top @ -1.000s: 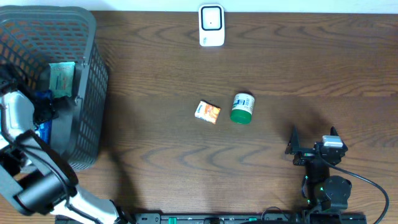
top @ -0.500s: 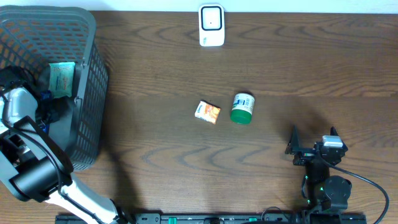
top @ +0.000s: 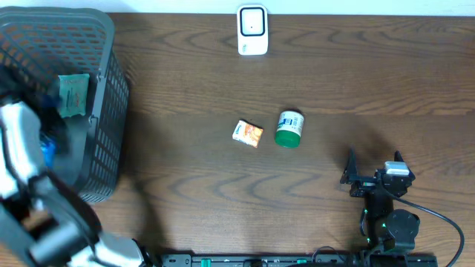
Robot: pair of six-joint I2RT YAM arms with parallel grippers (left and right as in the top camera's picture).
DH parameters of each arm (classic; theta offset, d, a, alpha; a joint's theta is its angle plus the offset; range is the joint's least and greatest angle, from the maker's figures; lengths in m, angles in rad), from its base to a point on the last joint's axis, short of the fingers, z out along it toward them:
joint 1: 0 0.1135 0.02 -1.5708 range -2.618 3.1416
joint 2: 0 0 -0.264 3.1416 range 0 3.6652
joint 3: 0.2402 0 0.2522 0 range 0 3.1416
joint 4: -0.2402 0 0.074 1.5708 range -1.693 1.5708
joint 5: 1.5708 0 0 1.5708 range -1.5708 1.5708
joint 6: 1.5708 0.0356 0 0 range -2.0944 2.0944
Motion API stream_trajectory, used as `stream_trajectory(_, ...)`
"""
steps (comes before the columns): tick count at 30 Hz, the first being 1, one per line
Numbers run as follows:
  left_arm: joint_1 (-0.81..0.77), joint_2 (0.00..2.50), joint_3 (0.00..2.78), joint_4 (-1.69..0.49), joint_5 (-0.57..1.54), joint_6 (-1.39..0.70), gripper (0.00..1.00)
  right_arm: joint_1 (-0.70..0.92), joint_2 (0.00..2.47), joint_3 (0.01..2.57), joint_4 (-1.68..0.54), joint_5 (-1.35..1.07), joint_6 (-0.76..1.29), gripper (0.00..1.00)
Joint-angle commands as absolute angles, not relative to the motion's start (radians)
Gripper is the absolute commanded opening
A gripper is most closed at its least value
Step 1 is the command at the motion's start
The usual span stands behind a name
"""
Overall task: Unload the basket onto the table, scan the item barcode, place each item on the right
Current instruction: 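Reach the left gripper into the basket and grasp the blue Oreo pack, then carry the Oreo pack with the left gripper and drop it beside the tissues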
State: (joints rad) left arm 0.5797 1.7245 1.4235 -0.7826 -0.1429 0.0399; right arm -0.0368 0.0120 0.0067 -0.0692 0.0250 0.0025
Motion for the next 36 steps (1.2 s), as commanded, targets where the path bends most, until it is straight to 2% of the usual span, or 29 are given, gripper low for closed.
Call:
stream_trajectory(1, 0.581, 1.414, 1.546, -0.746, -0.123, -0.096, 0.08, -0.030, 0.007, 0.006, -0.072, 0.023, -0.009, 0.99)
stream_trajectory(4, 0.581, 1.240, 1.553, -0.691, 0.060, -0.154, 0.08, -0.030, 0.007, 0.006, -0.072, 0.023, -0.009, 0.99)
stream_trajectory(7, 0.555, 1.112, 1.553, -0.643, 0.390, -0.236, 0.08, -0.030, 0.007, 0.006, -0.072, 0.023, -0.009, 0.99)
stream_trajectory(11, 0.388, 1.044, 1.552, -0.601, 0.749, -0.325, 0.07, -0.030, 0.007, 0.006, -0.072, 0.023, -0.009, 0.99)
stream_trajectory(16, 0.024, 1.113, 1.494, -0.705, 0.736, -0.303, 0.07, -0.030, 0.007, 0.006, -0.072, 0.023, -0.009, 0.99)
stream_trajectory(19, -0.160, 1.218, 1.457, -0.747, 0.585, -0.239, 0.07, -0.030, 0.007, 0.006, -0.072, 0.023, -0.009, 0.99)
stream_trajectory(22, -0.269, 1.359, 1.455, -0.777, 0.338, -0.241, 0.07, -0.030, 0.007, 0.006, -0.072, 0.023, -0.009, 0.99)
stream_trajectory(26, -0.327, 1.544, 1.455, -0.796, 0.172, -0.249, 0.07, -0.030, 0.007, 0.006, -0.072, 0.023, -0.009, 0.99)
stream_trajectory(29, -0.338, 1.680, 1.455, -0.830, 0.243, -0.247, 0.08, -0.030, 0.007, 0.006, -0.072, 0.023, -0.009, 0.99)
stream_trajectory(33, -0.313, 1.849, 1.455, -0.876, 0.496, -0.112, 0.07, -0.030, 0.007, 0.006, -0.072, 0.023, -0.009, 0.99)
stream_trajectory(36, -0.274, 1.926, 1.455, -0.894, 0.609, -0.073, 0.07, -0.030, 0.007, 0.006, -0.072, 0.023, -0.009, 0.99)
